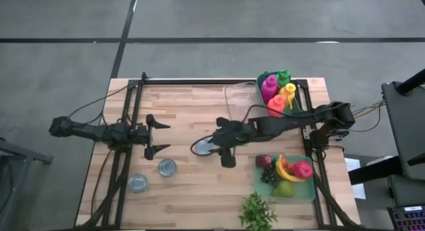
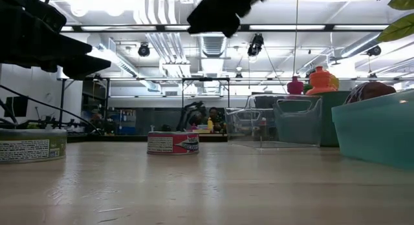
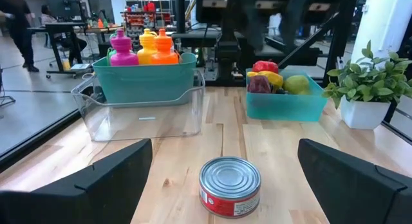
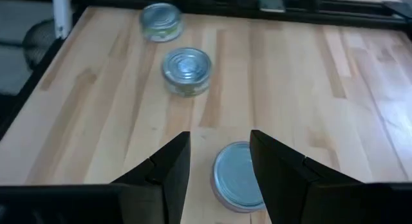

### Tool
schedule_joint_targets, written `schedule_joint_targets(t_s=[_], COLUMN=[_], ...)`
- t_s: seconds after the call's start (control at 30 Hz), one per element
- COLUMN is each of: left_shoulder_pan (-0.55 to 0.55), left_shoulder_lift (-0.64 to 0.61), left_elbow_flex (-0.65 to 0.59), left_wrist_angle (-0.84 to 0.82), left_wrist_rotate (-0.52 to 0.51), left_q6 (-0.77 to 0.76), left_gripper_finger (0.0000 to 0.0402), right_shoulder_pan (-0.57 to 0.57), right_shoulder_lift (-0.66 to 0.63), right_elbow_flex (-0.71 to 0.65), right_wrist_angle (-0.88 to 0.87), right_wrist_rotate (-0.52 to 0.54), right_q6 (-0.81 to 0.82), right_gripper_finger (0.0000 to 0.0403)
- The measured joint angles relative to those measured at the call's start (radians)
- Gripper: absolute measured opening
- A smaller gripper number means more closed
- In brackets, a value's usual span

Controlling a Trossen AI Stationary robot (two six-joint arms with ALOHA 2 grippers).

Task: Pick & Place Food Item
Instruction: Adjust the transparent bin

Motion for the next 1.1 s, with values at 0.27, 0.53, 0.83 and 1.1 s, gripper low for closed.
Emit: schedule_joint_targets(t_s=[0.27, 0.53, 0.83, 1.1], left_shoulder_pan=[0.0, 0.0, 0.0, 0.0], left_shoulder_lift=[0.0, 0.001, 0.16, 0.434], left_elbow_flex=[0.0, 0.038, 0.107, 0.242], left_wrist_angle=[0.0, 0.03, -0.114, -0.165], left_wrist_rotate=[0.0, 0.015, 0.05, 0.089], left_q6=[0.001, -0.235, -0.305, -0.276], left_gripper_finger=[0.0391, 0.039, 0.039, 0.039], right_shoulder_pan=[0.0, 0.0, -0.006, -0.006], right_shoulder_lift=[-0.116, -0.101, -0.003, 0.02], right_elbow_flex=[-0.314, -0.455, -0.449, -0.437], right_wrist_angle=[0.432, 0.637, 0.627, 0.621], right_wrist_rotate=[0.031, 0.082, 0.137, 0.137], right_q6=[0.118, 0.149, 0.114, 0.096], right_gripper_finger=[0.0157, 0.0157, 0.0157, 0.0157])
